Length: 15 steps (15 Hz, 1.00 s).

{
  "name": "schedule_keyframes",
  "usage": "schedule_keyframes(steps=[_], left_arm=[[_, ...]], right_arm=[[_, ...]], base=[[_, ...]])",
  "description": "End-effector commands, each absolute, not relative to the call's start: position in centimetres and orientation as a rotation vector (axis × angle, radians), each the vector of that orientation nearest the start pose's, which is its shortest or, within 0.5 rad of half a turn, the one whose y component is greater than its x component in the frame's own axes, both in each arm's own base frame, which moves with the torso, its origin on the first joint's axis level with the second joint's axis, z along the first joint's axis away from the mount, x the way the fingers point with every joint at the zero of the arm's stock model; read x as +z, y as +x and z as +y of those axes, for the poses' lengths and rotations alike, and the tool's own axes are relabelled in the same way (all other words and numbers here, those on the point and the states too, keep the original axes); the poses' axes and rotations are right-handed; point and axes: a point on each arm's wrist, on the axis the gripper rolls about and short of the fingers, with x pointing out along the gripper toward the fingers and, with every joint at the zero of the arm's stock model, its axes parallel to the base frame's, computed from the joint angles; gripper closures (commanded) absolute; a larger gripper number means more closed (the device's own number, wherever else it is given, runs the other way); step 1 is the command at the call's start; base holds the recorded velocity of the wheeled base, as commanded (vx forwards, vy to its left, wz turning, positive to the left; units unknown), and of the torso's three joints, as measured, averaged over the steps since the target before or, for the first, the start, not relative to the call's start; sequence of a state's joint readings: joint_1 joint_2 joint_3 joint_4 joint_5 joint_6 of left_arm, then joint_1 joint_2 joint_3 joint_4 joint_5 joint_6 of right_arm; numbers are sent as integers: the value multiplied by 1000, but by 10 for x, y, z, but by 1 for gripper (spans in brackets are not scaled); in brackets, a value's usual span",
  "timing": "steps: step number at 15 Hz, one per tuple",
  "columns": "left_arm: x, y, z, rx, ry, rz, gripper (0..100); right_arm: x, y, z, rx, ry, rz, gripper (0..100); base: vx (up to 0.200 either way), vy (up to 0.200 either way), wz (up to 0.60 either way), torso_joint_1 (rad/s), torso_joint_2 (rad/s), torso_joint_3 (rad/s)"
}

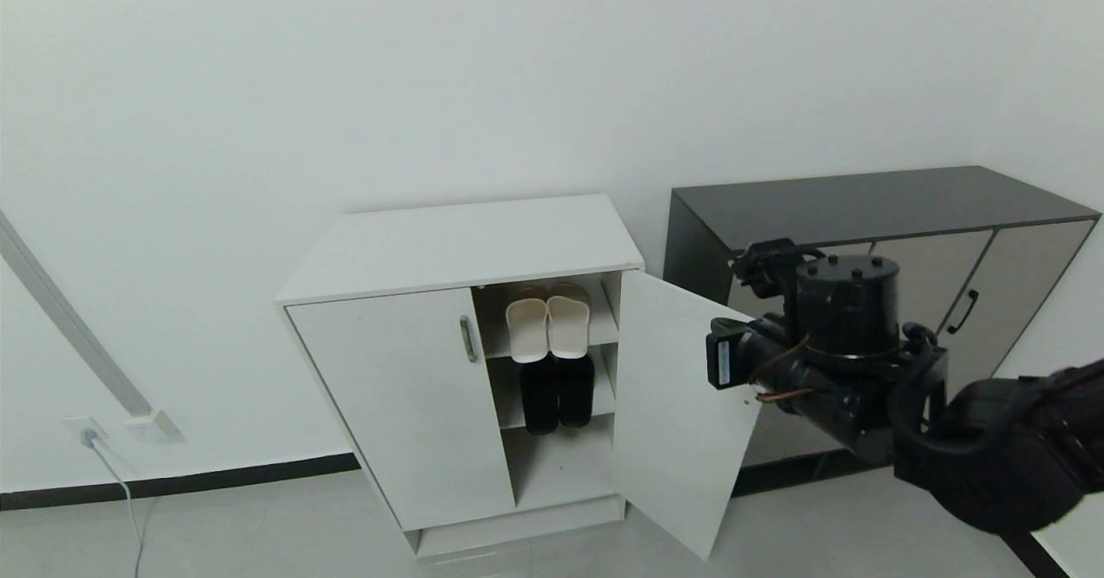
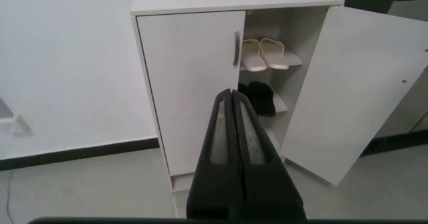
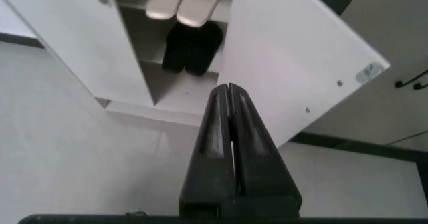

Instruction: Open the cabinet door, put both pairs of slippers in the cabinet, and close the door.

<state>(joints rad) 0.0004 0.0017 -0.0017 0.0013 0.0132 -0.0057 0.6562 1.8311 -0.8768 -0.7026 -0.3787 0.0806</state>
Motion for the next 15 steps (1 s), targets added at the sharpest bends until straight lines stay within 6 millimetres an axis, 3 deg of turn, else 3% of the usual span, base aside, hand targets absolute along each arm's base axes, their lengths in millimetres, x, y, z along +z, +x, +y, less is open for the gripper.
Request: schedule_keyframes(steps=[1,4,9,11,15], left_arm=[[76,-23,0,15,-5,1,100],[76,-23,0,15,-5,1,100],[76,-23,0,15,-5,1,100],[76,-23,0,14,-5,2,100],[76,-23,0,14,-5,2,100]], right_arm=[[164,324,189,190,-25,238,100],[160,367,175,152,-12,255,100],[129,426,153,83,2,268,100],[118,441,144,55,5,273,100],[111,450,138,37,6,279,100]], base=[[0,0,0,0,0,0],[0,0,0,0,0,0],[0,0,0,0,0,0],[0,0,0,0,0,0],[0,0,0,0,0,0]])
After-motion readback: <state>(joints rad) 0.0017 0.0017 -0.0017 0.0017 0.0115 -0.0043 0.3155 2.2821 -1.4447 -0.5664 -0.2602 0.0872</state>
